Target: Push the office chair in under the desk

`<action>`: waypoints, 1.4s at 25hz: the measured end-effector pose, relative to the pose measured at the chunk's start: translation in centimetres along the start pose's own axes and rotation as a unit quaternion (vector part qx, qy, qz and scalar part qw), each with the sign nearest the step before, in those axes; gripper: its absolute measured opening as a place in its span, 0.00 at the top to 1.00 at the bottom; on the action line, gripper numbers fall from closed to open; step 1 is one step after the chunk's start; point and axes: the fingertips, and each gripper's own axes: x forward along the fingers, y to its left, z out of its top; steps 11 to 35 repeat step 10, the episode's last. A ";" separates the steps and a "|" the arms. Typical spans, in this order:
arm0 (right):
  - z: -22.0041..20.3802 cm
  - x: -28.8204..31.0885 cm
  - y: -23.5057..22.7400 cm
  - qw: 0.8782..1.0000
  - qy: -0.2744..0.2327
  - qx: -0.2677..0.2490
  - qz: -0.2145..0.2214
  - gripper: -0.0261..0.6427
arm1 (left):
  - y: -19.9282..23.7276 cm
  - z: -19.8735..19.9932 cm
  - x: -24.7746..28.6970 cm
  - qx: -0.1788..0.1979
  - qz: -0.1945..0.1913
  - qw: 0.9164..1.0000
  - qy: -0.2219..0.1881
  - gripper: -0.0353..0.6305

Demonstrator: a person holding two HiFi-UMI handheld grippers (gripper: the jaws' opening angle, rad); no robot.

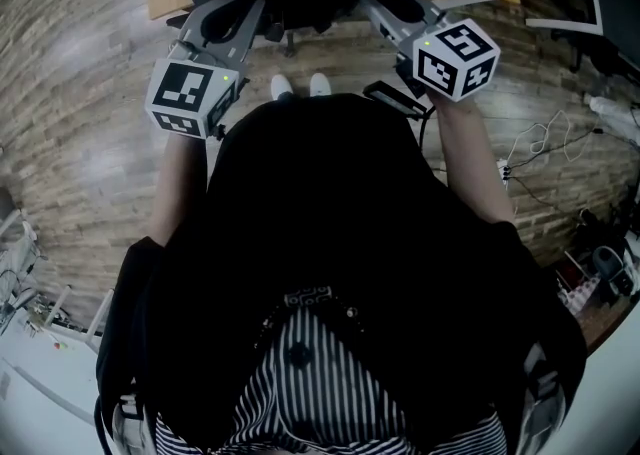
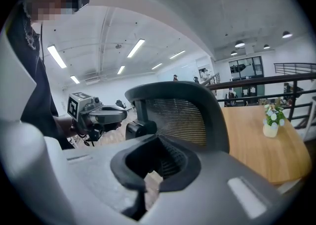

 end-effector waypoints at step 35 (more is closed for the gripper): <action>0.1 0.4 -0.2 1.000 0.001 -0.003 0.000 0.96 | 0.2 -0.1 0.4 0.004 -0.009 1.000 0.002 0.94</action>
